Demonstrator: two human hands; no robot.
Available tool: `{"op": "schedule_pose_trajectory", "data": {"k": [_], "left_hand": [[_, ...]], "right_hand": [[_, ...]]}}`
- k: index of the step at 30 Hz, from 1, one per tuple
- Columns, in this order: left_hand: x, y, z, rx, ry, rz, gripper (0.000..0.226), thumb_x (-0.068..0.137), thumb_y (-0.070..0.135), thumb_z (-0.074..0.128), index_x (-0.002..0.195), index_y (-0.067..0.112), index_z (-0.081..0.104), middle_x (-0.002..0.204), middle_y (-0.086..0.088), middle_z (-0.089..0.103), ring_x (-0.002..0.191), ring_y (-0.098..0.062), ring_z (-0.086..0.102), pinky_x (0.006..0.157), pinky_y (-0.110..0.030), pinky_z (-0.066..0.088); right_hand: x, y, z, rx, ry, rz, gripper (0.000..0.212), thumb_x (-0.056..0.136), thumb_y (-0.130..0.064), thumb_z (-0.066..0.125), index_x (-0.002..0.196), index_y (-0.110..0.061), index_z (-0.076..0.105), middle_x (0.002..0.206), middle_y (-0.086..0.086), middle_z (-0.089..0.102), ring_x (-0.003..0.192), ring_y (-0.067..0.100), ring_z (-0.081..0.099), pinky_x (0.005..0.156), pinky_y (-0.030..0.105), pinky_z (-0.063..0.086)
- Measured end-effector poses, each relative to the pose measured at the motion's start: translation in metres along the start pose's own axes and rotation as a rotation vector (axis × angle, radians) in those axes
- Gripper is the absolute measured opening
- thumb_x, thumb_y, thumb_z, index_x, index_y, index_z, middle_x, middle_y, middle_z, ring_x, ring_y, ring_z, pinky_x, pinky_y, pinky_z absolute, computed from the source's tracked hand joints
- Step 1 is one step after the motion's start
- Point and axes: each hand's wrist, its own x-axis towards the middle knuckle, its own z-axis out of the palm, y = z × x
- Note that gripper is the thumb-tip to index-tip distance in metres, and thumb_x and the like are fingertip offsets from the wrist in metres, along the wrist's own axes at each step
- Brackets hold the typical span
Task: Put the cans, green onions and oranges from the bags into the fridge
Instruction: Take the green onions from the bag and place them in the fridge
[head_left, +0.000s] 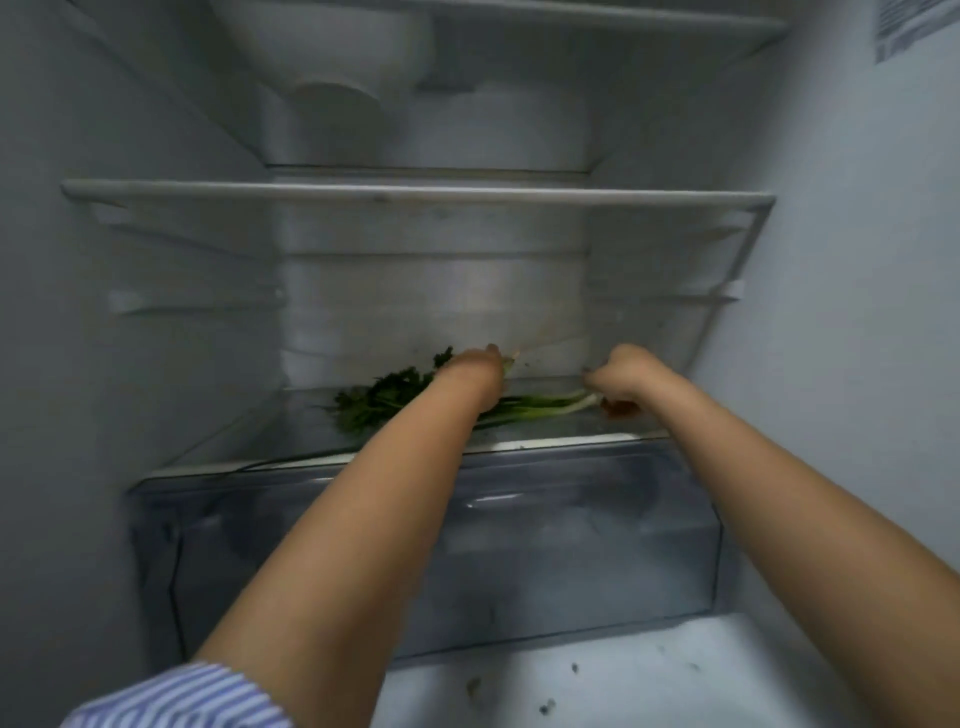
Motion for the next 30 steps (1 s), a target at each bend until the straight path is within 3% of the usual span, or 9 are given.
{"op": "schedule_pose_trajectory", "data": {"k": [2,6,7,11,17,20,25,27,30], "left_hand": [[-0.008,0.003,0.006,-0.043,0.01,0.071,0.053,0.1,0.033,0.037,0.144,0.004,0.028,0.142,-0.016,0.043,0.118,-0.027,0.05,0.097,-0.033,0.043],[-0.035,-0.012,0.01,-0.058,0.228,0.184,0.041,0.099,0.032,0.04,0.129,0.007,0.051,0.128,-0.016,0.057,0.115,-0.031,0.054,0.093,-0.038,0.047],[-0.044,-0.017,0.012,-0.045,0.245,0.195,0.038,0.098,0.031,0.041,0.124,0.007,0.056,0.122,-0.016,0.06,0.11,-0.031,0.056,0.089,-0.037,0.049],[-0.082,-0.027,0.026,-0.093,0.325,0.11,0.035,0.098,0.026,0.04,0.102,0.004,0.067,0.1,-0.012,0.066,0.095,-0.03,0.061,0.073,-0.032,0.047],[-0.167,-0.022,0.062,0.059,0.657,-0.01,0.043,0.083,0.033,0.039,0.074,0.008,0.071,0.068,-0.007,0.07,0.063,-0.027,0.067,0.063,-0.032,0.044],[-0.206,-0.015,0.068,0.141,0.72,-0.015,0.042,0.077,0.033,0.04,0.087,0.006,0.07,0.079,-0.009,0.071,0.07,-0.026,0.069,0.073,-0.031,0.03],[-0.275,0.01,0.056,0.144,0.73,-0.031,0.042,0.079,0.031,0.041,0.092,0.002,0.068,0.087,-0.012,0.071,0.079,-0.029,0.069,0.078,-0.03,0.03],[-0.301,0.023,0.047,0.081,0.67,-0.053,0.042,0.084,0.028,0.041,0.105,0.001,0.065,0.104,-0.015,0.069,0.097,-0.031,0.066,0.088,-0.031,0.032],[-0.326,0.041,0.034,0.007,0.504,-0.136,0.04,0.096,0.021,0.042,0.132,0.007,0.046,0.136,-0.009,0.049,0.129,-0.026,0.042,0.106,-0.034,0.025]], "right_hand": [[-0.031,-0.003,-0.002,-0.074,0.114,-0.183,0.033,0.091,-0.026,0.051,0.073,-0.001,0.063,0.1,0.023,0.066,0.09,0.035,0.061,0.072,0.029,0.049],[-0.073,0.014,0.022,-0.187,0.036,-0.543,0.04,0.081,-0.04,0.063,0.105,-0.008,0.066,0.104,0.011,0.063,0.1,0.026,0.057,0.086,0.033,0.045],[-0.08,0.018,0.032,-0.239,0.091,-0.588,0.043,0.078,-0.04,0.067,0.106,-0.007,0.066,0.103,0.012,0.062,0.099,0.028,0.057,0.086,0.035,0.047],[-0.089,0.028,0.062,-0.228,0.422,-0.613,0.037,0.051,-0.026,0.073,0.078,-0.002,0.069,0.068,0.013,0.064,0.06,0.033,0.063,0.052,0.036,0.054],[-0.122,0.023,0.057,-0.133,0.468,-0.556,0.037,0.045,-0.009,0.084,0.077,0.001,0.068,0.069,0.018,0.064,0.064,0.037,0.063,0.065,0.043,0.053],[-0.15,0.025,0.043,-0.101,0.538,-0.577,0.029,0.05,-0.01,0.075,0.076,0.001,0.067,0.069,0.018,0.063,0.063,0.037,0.063,0.066,0.044,0.053],[-0.216,0.035,0.02,-0.103,0.575,-0.635,0.026,0.05,-0.014,0.06,0.072,-0.003,0.067,0.066,0.014,0.062,0.059,0.032,0.062,0.061,0.035,0.053],[-0.239,0.04,0.009,-0.12,0.563,-0.658,0.026,0.05,-0.013,0.062,0.073,-0.002,0.066,0.068,0.015,0.062,0.061,0.033,0.063,0.062,0.035,0.053],[-0.265,0.044,-0.012,-0.118,0.377,-0.612,0.031,0.073,-0.005,0.062,0.102,0.003,0.062,0.098,0.022,0.061,0.095,0.038,0.058,0.085,0.04,0.044]]}}
